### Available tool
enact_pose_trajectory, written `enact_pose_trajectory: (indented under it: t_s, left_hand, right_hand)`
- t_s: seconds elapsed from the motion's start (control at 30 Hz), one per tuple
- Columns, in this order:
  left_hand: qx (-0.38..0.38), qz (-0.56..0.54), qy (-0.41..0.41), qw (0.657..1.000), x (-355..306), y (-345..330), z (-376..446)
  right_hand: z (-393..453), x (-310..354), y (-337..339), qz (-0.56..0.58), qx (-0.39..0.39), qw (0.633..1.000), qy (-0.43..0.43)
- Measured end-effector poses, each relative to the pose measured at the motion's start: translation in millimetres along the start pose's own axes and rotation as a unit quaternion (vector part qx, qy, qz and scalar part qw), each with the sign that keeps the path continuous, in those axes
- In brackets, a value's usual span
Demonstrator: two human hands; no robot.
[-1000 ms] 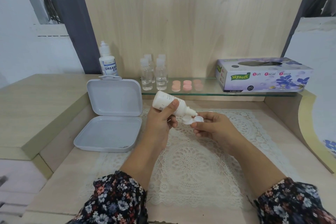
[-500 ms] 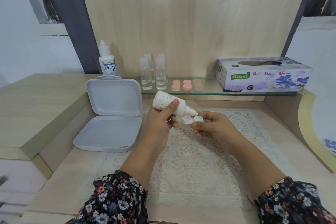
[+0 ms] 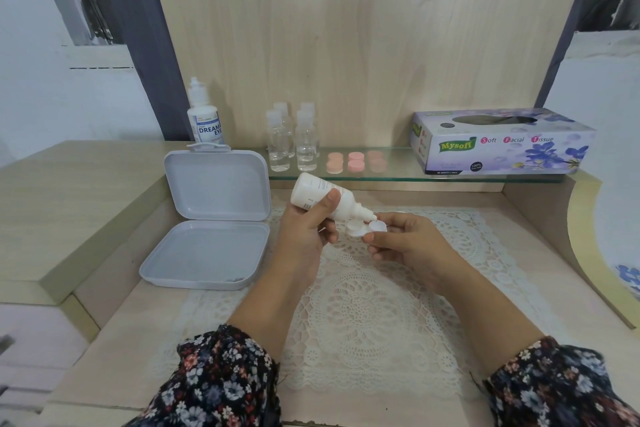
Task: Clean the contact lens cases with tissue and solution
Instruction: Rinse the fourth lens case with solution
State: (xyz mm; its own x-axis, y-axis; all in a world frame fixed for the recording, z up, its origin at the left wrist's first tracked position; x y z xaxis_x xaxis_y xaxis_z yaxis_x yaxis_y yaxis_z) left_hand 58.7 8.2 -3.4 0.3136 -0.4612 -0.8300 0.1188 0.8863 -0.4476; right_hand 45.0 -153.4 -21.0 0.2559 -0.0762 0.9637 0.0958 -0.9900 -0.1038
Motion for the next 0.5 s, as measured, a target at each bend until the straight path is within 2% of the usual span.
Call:
enact_pose_trajectory:
  t_s: [0.5]
  left_hand:
    - [-0.01, -0.008, 0.006, 1.0, -1.9, -1.3, -0.7]
  right_hand:
    - [0.9, -0.7, 0.4, 0.004, -0.004, 1.0, -0.001]
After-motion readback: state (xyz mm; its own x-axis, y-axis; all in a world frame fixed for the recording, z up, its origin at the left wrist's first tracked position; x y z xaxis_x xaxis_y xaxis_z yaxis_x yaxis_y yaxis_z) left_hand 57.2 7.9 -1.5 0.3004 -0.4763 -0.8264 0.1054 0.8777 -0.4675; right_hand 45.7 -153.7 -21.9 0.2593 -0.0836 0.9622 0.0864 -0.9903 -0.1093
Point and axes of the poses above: each hand's wrist, its own z-axis towards the middle knuckle, its own y-axis out of the back of the hand, x = y × z, the point moved 5 cm from there along z, towards the middle knuckle, and after that the axes turned 12 degrees about -y, right-handed, at the moved point
